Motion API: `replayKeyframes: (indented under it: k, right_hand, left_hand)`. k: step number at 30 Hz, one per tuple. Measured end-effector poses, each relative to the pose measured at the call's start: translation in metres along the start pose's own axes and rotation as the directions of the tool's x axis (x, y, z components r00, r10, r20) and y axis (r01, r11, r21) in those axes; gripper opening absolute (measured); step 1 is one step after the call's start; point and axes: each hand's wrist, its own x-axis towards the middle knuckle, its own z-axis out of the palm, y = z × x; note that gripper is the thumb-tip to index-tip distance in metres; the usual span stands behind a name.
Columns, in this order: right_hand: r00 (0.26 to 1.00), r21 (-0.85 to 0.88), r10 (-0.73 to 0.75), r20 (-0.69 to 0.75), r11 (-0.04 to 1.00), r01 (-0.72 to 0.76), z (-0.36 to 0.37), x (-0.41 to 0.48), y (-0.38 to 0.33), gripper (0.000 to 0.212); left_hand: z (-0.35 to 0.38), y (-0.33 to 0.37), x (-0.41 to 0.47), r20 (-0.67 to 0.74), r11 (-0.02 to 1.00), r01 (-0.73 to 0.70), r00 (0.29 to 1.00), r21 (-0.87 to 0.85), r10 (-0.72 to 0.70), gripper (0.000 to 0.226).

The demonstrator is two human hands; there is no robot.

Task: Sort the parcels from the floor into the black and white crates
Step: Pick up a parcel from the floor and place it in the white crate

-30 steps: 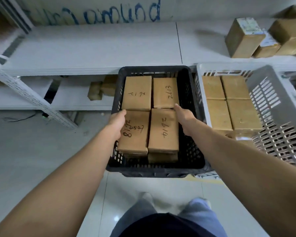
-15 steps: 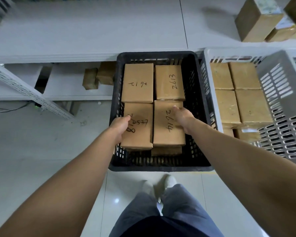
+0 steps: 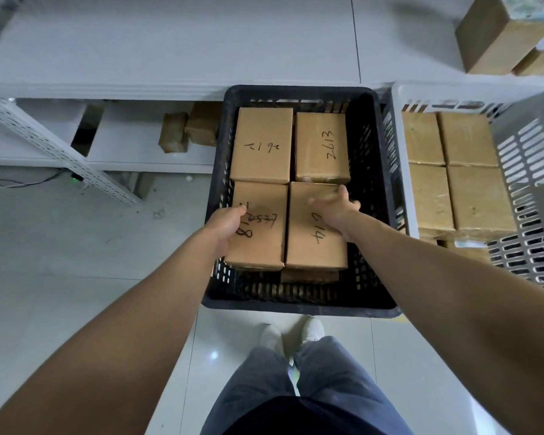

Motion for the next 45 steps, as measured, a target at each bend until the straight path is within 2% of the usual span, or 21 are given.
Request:
replayKeyframes:
  k: [3, 13, 16, 18, 19, 21, 25, 28, 33, 40, 45]
  right_hand:
    - [0.998, -0.054, -0.069, 0.013, 0.996, 0.069, 0.009, 0.001, 0.001, 0.087]
    - [0.998, -0.017, -0.057, 0.034, 0.998, 0.058, 0.008, 0.003, 0.009, 0.076]
    - [0.998, -0.044, -0.059, 0.014, 0.997, 0.06, 0.006, 0.007, 0.008, 0.076]
    - [0.995, -0.053, -0.078, -0.07, 0.996, 0.074, 0.001, 0.011, -0.001, 0.075]
    - [0.988, -0.043, -0.097, -0.117, 0.995, 0.092, -0.003, 0.014, -0.007, 0.075]
    - [0.978, -0.013, -0.136, -0.16, 0.991, 0.136, -0.012, 0.021, -0.019, 0.075]
    - [0.979, 0.038, -0.117, -0.168, 0.991, 0.125, -0.03, 0.04, -0.043, 0.076]
    - [0.982, 0.069, -0.094, -0.161, 0.992, 0.106, -0.037, 0.055, -0.049, 0.074]
    - [0.984, 0.112, -0.108, -0.139, 0.986, 0.124, -0.042, 0.08, -0.057, 0.076]
    - [0.986, 0.202, -0.132, -0.106, 0.968, 0.151, -0.035, 0.097, -0.059, 0.065]
    - [0.986, 0.225, -0.141, -0.085, 0.962, 0.157, -0.033, 0.098, -0.056, 0.065]
  left_hand:
    - [-0.001, 0.0, 0.0, 0.008, 1.0, -0.001, 1.0, 0.005, 0.001, 0.031]
    - [0.002, -0.005, 0.002, -0.011, 0.993, -0.02, 1.0, 0.117, 0.021, 0.047]
    - [0.006, 0.0, 0.0, -0.01, 0.984, -0.019, 1.0, 0.178, 0.021, 0.037]
    - [0.011, 0.009, 0.002, -0.07, 0.95, -0.06, 0.994, 0.308, 0.085, 0.017]
    - [0.014, 0.017, 0.003, -0.13, 0.916, -0.083, 0.981, 0.393, 0.145, 0.015]
    - [0.02, 0.036, 0.005, -0.233, 0.856, -0.133, 0.931, 0.499, 0.28, 0.017]
    - [0.026, 0.074, 0.022, -0.228, 0.811, -0.241, 0.882, 0.534, 0.412, 0.024]
    - [0.029, 0.09, 0.039, -0.254, 0.81, -0.211, 0.88, 0.548, 0.401, 0.039]
    - [0.036, 0.104, 0.063, -0.261, 0.788, -0.177, 0.882, 0.59, 0.393, 0.031]
    - [0.048, 0.115, 0.077, -0.297, 0.807, -0.085, 0.903, 0.585, 0.31, 0.04]
    - [0.048, 0.113, 0.077, -0.302, 0.806, -0.062, 0.908, 0.588, 0.29, 0.038]
